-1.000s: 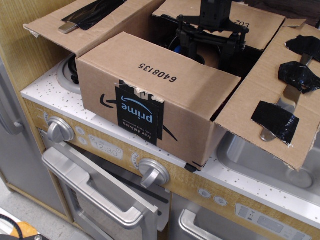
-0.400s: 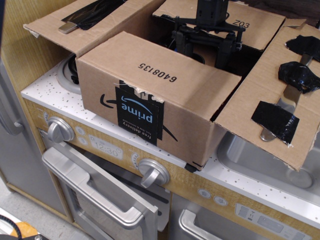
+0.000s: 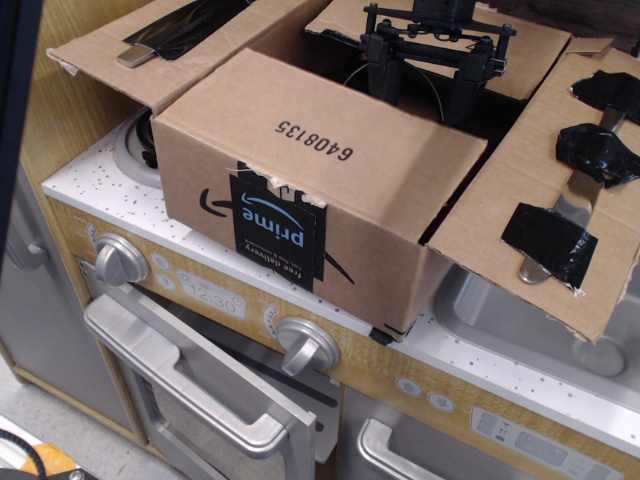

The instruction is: Open large4fbox flaps

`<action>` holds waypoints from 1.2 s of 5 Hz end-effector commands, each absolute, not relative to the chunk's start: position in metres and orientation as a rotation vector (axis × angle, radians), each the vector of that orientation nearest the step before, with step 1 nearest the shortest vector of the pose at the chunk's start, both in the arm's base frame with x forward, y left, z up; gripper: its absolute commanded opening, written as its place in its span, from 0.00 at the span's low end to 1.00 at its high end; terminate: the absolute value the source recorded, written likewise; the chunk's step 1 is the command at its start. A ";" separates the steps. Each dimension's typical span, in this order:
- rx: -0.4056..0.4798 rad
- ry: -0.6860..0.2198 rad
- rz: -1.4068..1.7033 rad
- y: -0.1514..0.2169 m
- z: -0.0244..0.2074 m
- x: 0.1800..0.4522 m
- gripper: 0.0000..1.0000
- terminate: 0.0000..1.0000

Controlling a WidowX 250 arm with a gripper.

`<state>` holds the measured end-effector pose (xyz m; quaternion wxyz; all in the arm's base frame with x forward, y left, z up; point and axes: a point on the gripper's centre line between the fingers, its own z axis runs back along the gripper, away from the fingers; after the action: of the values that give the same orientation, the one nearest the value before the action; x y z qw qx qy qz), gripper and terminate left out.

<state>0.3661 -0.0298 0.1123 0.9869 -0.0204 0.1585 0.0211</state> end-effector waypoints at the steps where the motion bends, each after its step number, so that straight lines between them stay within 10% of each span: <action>1: 0.005 0.286 0.101 -0.032 0.156 0.353 1.00 0.00; 4: 0.117 0.328 0.164 -0.029 0.194 0.307 1.00 0.00; 6: 0.068 0.249 0.262 -0.030 0.175 0.243 1.00 0.00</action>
<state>0.2357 -0.0264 0.1584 0.9814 0.0363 0.1430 0.1232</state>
